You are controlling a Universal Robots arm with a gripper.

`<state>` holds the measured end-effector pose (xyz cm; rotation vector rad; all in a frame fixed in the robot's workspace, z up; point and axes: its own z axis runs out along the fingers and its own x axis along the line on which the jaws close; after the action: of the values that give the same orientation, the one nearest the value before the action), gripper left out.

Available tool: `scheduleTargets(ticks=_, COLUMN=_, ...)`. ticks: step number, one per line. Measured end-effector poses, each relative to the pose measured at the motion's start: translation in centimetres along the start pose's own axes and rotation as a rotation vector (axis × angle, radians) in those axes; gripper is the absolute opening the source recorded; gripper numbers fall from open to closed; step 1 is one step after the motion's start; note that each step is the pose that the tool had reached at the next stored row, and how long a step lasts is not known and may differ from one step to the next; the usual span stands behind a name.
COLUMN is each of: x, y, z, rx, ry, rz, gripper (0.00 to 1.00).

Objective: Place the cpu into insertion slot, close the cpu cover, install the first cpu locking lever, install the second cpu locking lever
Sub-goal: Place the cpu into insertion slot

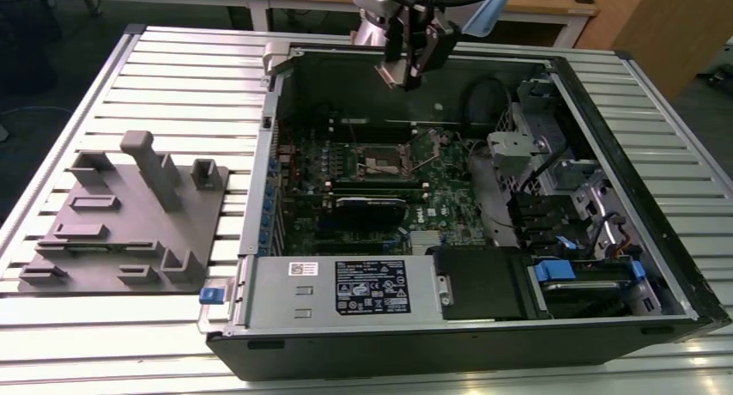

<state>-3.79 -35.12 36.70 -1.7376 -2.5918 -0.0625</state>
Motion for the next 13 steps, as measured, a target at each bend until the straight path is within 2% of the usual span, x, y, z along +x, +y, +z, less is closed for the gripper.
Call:
scheduleTargets(ticks=4, x=0.0, y=-0.02, z=0.07, rx=-0.0011, ry=-0.0034, rz=0.056, gripper=0.54)
scheduleTargets(ticks=13, x=0.04, y=-0.13, z=0.33, rx=-0.0062, ry=-0.0062, rz=0.187, gripper=0.54)
